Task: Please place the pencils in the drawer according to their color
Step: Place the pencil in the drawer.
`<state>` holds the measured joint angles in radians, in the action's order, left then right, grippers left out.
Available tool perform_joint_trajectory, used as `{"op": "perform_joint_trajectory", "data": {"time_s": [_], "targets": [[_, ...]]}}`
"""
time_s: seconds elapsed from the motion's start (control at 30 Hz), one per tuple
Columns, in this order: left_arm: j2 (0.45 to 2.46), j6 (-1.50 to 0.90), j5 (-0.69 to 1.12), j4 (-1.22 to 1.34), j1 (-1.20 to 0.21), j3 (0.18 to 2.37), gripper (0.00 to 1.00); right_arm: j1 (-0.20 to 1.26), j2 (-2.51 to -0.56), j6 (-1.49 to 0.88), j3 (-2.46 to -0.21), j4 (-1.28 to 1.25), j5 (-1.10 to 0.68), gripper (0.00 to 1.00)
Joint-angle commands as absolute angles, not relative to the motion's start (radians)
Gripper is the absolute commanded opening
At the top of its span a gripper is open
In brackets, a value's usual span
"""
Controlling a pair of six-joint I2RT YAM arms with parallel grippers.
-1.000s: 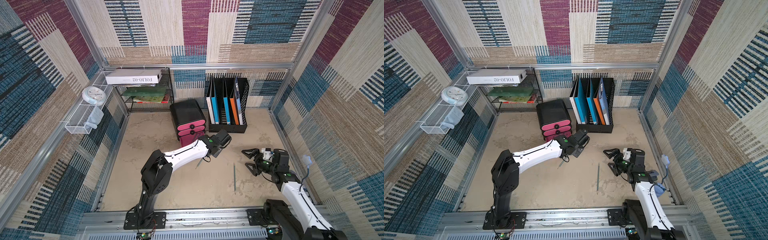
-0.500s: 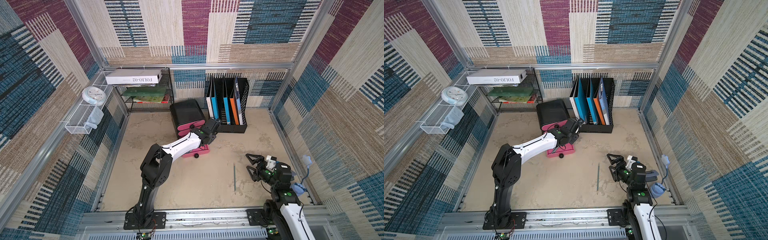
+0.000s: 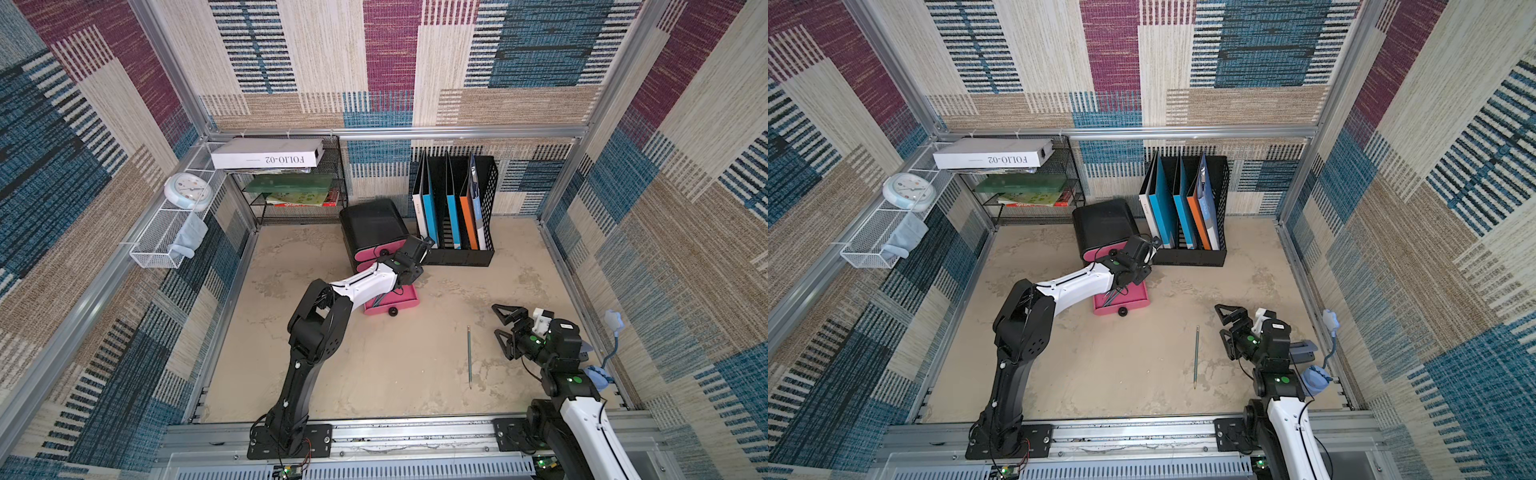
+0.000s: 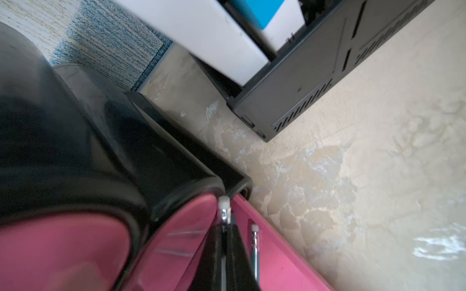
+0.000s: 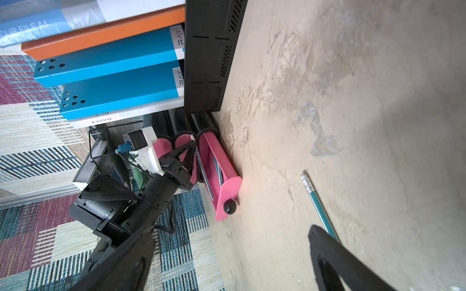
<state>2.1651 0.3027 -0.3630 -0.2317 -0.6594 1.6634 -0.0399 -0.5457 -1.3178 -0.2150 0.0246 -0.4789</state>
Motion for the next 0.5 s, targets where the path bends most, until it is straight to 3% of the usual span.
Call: {"op": "perform_joint_trajectory", "data": {"time_s": [0.0, 0.17, 0.33, 0.47], "targets": [[2.164, 0.297, -0.366, -0.204, -0.655, 1.63, 0.0, -0.04, -0.543, -1.31, -0.213, -0.008, -0.463, 0.99], [2.129, 0.27, -0.375, -0.188, -0.653, 1.552, 0.0, -0.039, -0.546, -1.315, -0.216, -0.014, -0.462, 0.99], [2.114, 0.245, -0.371, -0.223, -0.654, 1.542, 0.29, -0.039, -0.568, -1.304, -0.239, -0.01, -0.465, 0.99], [2.106, 0.22, -0.352, -0.274, -0.655, 1.574, 0.37, -0.039, -0.595, -1.283, -0.272, 0.008, -0.472, 0.99]]}}
